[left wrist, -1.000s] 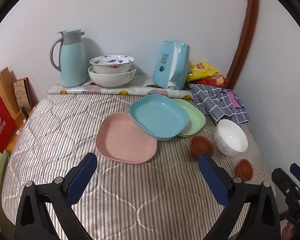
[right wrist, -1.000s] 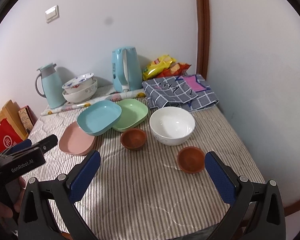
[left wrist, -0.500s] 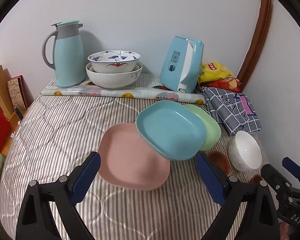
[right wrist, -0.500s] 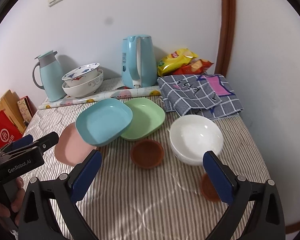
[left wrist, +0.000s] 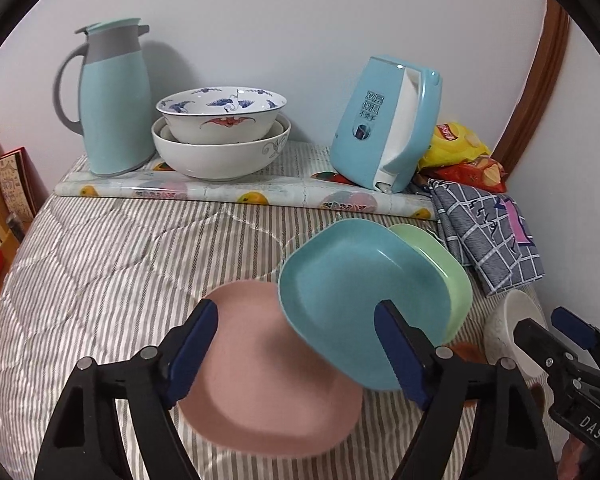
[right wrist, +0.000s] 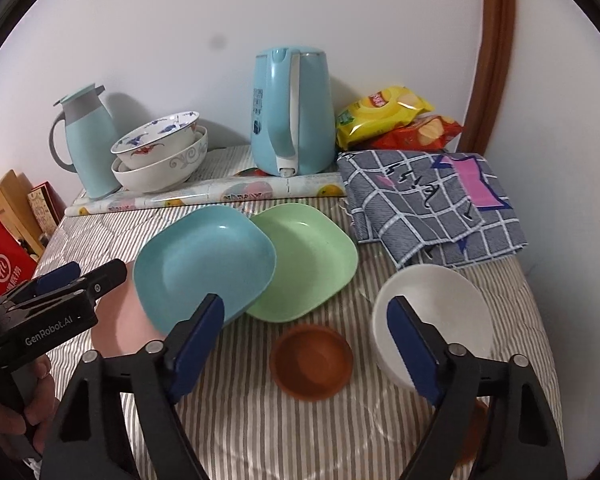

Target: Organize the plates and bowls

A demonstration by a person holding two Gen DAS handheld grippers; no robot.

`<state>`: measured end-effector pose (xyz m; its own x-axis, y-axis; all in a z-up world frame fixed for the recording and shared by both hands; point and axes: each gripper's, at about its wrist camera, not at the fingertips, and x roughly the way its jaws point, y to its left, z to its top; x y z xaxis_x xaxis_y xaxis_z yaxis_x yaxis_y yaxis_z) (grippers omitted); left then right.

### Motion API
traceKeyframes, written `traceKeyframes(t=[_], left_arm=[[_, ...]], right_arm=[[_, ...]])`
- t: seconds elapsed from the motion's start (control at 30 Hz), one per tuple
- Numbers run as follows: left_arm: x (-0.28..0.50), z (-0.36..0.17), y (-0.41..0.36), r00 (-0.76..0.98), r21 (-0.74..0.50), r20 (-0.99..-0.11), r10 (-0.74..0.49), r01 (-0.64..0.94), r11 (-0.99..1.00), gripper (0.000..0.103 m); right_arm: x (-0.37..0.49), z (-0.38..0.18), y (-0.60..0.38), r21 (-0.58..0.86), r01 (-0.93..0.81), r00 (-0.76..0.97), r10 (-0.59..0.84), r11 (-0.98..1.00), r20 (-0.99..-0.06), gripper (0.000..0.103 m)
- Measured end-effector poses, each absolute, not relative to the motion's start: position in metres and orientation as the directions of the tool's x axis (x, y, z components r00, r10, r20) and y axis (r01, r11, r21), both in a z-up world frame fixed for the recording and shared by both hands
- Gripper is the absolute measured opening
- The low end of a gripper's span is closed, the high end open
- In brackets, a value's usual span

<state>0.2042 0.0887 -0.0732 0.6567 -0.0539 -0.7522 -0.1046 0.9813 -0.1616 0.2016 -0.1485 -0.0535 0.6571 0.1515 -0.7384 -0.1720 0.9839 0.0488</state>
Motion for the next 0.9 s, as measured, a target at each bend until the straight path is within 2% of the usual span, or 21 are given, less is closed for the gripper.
traceKeyframes(t=[0.17, 0.23, 0.5, 0.7, 0.83, 0.9], left_arm=[[0.226, -0.089, 0.088, 0.634, -0.163, -0.77, -0.072, -0.087, 0.983, 0.071], [0.235, -0.095, 0.088, 0.628, -0.174, -0.773, -0.088, -0.077, 0.982, 0.067], [0.267, -0.111, 0.082, 0.614, -0.155, -0.783, -0.098, -0.041, 0.987, 0.059], [0.279, -0.123, 0.081, 0.589, -0.178, -0.798, -0.127, -0.029, 0.984, 0.039], [0.281, -0.129, 0.082, 0.579, -0.182, -0.805, -0.131, -0.031, 0.983, 0.023], [0.28, -0.13, 0.082, 0.576, -0.194, -0.804, -0.145, -0.024, 0.981, 0.02]], right_arm=[[0.225, -0.068, -0.14, 0.07, -0.176, 0.624, 0.166, 0.982, -0.763, 0.07], [0.233, -0.074, -0.136, 0.07, -0.179, 0.607, 0.167, 0.981, -0.777, 0.062], [0.249, -0.095, -0.128, 0.112, -0.172, 0.558, 0.191, 0.979, -0.807, 0.061], [0.256, -0.104, -0.121, 0.117, -0.18, 0.531, 0.197, 0.977, -0.824, 0.06], [0.262, -0.112, -0.115, 0.123, -0.191, 0.504, 0.205, 0.974, -0.839, 0.048], [0.264, -0.115, -0.113, 0.114, -0.194, 0.489, 0.196, 0.974, -0.85, 0.04]])
